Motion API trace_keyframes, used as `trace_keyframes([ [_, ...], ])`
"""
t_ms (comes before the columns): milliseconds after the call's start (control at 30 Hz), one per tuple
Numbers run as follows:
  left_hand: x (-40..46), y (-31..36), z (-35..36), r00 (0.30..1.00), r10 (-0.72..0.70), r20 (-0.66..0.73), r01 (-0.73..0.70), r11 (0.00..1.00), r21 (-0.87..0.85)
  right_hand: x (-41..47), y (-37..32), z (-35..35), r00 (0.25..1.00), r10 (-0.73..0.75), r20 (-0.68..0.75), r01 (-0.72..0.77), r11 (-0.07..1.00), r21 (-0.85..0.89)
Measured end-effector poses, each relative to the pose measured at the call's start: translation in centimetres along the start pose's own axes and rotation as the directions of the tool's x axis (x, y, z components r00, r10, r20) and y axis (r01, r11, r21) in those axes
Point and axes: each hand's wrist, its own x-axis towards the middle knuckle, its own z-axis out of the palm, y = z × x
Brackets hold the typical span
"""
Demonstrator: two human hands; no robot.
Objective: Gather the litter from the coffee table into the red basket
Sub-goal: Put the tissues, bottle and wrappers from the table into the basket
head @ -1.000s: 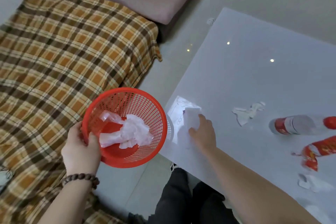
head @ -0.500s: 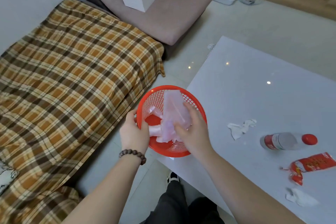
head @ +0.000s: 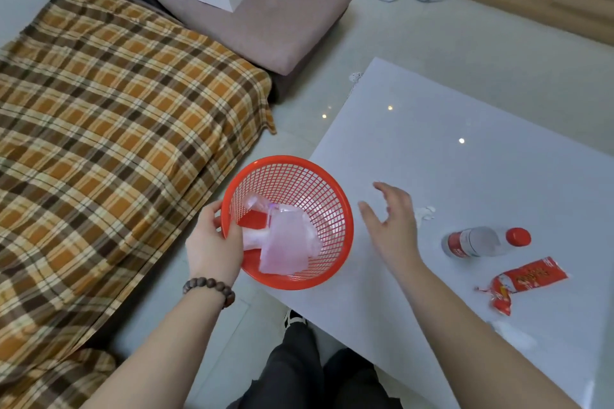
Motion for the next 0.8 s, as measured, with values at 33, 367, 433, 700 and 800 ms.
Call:
trace_keyframes([
  [33,0.1,-0.1,0.2,1.0,0.001,-0.003,-0.001,1.0,0.01,0.5,2.3,-0.4,0.997,0.073,0.003,-0.073,0.996,-0.057],
  [367,1.7,-0.9,3.3,0.994,0.108,-0.028,-0.104,0.988,0.118,5.8,18.1,2.0,0.908,0.36,0.213,-0.228,0.854,-0.468],
  [433,1.8,-0.9,4.1,0.992,0.125,-0.027,-0.121,0.984,0.131,6.0,19.1,2.6,0.925,0.337,0.174,-0.216,0.845,-0.489],
  [700,0.7,0.6,6.2,0.991,0.133,0.002,-0.131,0.98,0.146,4.8,16.3,0.7,0.968,0.242,0.062,-0.212,0.927,-0.308],
  [800,-0.2,2.2,6.8,0.989,0.148,0.025,-0.15,0.981,0.125,3.6,10.8,-1.1,0.991,0.107,-0.084,-0.113,0.991,-0.077],
])
